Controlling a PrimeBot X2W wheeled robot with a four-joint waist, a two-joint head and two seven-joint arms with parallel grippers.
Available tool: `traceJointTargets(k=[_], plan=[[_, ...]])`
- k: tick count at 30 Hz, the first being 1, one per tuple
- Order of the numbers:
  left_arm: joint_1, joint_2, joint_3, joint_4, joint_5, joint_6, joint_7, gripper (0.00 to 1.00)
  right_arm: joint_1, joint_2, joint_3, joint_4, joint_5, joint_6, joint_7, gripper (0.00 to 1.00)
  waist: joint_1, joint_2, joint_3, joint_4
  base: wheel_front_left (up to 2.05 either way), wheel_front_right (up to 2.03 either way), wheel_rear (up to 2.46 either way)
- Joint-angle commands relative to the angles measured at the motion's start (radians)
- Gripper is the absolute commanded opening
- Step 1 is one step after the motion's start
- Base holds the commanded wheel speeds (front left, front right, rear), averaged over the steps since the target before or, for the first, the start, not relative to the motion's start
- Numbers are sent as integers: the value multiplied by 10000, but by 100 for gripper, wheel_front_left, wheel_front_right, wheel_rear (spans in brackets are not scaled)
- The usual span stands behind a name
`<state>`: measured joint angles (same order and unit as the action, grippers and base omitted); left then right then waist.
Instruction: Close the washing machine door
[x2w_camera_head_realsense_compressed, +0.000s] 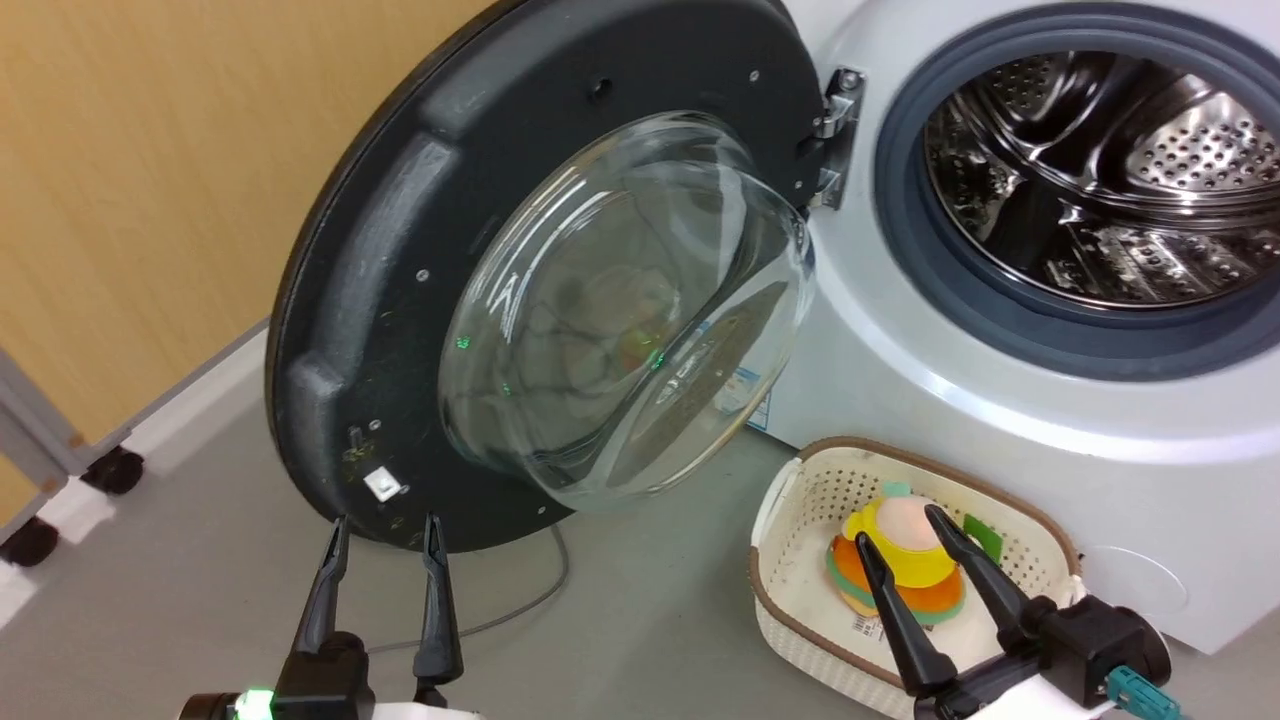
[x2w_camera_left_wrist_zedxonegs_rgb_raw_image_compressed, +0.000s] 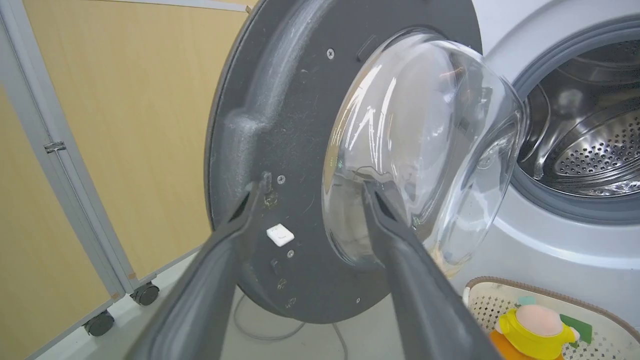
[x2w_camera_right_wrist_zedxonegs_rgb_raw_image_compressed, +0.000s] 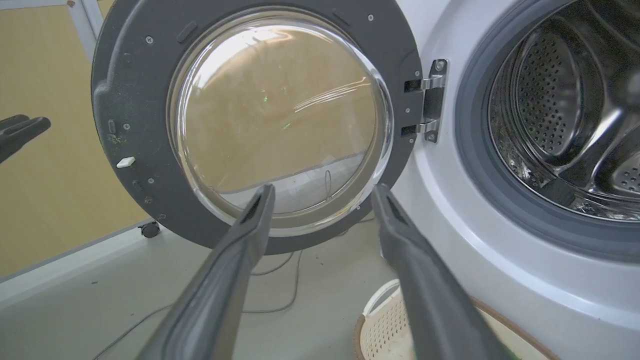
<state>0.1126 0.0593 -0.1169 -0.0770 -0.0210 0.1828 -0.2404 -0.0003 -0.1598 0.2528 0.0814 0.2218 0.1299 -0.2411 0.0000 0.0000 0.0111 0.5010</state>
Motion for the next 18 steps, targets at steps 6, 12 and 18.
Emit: traceJointTargets(k=[6,12,18], plan=[[217,46,-59,-89,-49,138,-209,100,-170,-112,148,73,179,8,-201,100,0,0,23,284,0,0,0],[219,48,-32,-112,-39,118,-214,100,-135,-77,117,68,184,8,-206,100,0,0,10,282,0,0,0],[164,35,-6,-215,-261,-22,-214,0,-94,-48,100,39,159,8,-206,100,0,0,-1,279,0,0,0]])
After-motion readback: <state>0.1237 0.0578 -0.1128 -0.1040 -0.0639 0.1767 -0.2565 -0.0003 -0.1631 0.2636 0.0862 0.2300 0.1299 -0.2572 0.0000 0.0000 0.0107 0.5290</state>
